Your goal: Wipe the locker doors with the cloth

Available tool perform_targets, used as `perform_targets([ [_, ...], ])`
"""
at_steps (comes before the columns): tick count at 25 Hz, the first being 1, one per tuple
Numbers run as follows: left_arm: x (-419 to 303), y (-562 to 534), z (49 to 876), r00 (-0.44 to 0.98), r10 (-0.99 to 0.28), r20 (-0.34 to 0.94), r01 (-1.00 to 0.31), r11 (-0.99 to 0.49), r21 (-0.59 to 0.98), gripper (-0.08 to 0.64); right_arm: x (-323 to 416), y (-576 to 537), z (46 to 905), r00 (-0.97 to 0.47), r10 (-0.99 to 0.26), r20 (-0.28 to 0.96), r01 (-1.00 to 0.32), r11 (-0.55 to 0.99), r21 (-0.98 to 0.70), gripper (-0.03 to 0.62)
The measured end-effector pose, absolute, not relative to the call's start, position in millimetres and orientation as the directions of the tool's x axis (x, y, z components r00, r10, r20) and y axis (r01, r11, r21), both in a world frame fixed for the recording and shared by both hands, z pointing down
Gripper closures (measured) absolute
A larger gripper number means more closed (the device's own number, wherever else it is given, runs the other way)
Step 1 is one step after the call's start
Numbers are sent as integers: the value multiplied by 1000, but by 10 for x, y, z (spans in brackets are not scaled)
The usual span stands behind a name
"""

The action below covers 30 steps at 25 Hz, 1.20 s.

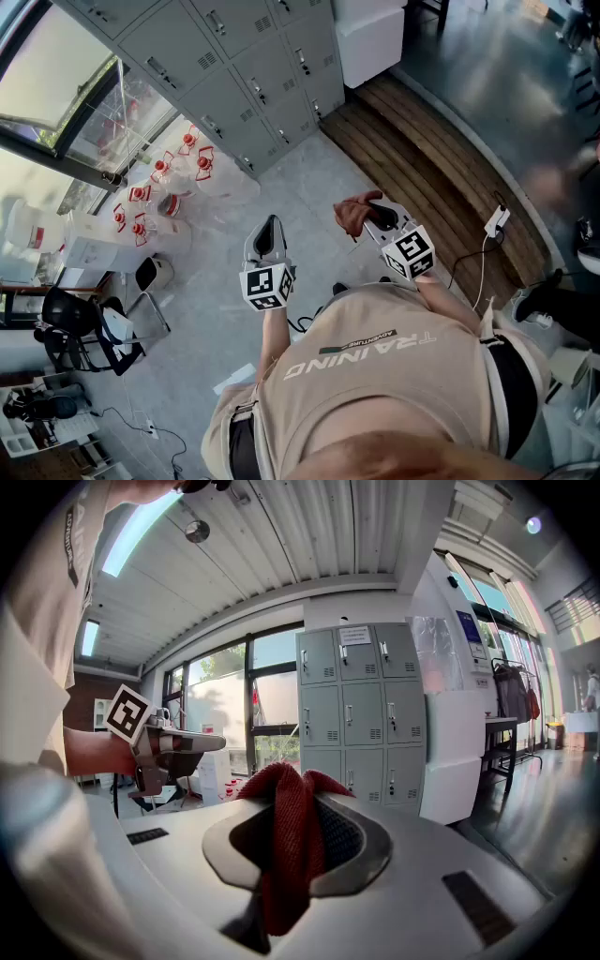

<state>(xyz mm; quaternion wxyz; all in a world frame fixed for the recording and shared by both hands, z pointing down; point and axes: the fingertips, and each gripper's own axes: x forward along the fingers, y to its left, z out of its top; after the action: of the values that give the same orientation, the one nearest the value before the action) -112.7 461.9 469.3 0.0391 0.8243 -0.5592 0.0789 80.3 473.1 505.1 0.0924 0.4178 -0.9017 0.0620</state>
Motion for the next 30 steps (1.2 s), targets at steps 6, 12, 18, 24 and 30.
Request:
perform_targets([
  [6, -1212, 4480, 4802, 391, -900, 194, -917, -399, -2, 555, 724, 4618, 5172, -608, -754, 249, -785, 617, -51, 529],
  [12, -1394, 4331, 4941, 431, -876, 215, -898, -439, 13, 555, 514, 4528, 5238, -578, -777, 251, -810, 583, -61, 529],
  [18, -1457, 4058, 5002, 444, -873, 201, -894, -446, 40, 555, 434, 4375, 5357, -573, -766, 291, -809, 585, -55, 529],
  [24, -1305, 3641, 5113, 445, -867, 225, -895, -441, 69, 555, 467, 3891, 5472, -596, -740, 312, -793, 605, -77, 529],
  [30, -1131, 2989, 5057, 420, -871, 255, -902, -431, 16, 555, 551, 3106, 5613, -641, -713, 284, -765, 622, -167, 529],
])
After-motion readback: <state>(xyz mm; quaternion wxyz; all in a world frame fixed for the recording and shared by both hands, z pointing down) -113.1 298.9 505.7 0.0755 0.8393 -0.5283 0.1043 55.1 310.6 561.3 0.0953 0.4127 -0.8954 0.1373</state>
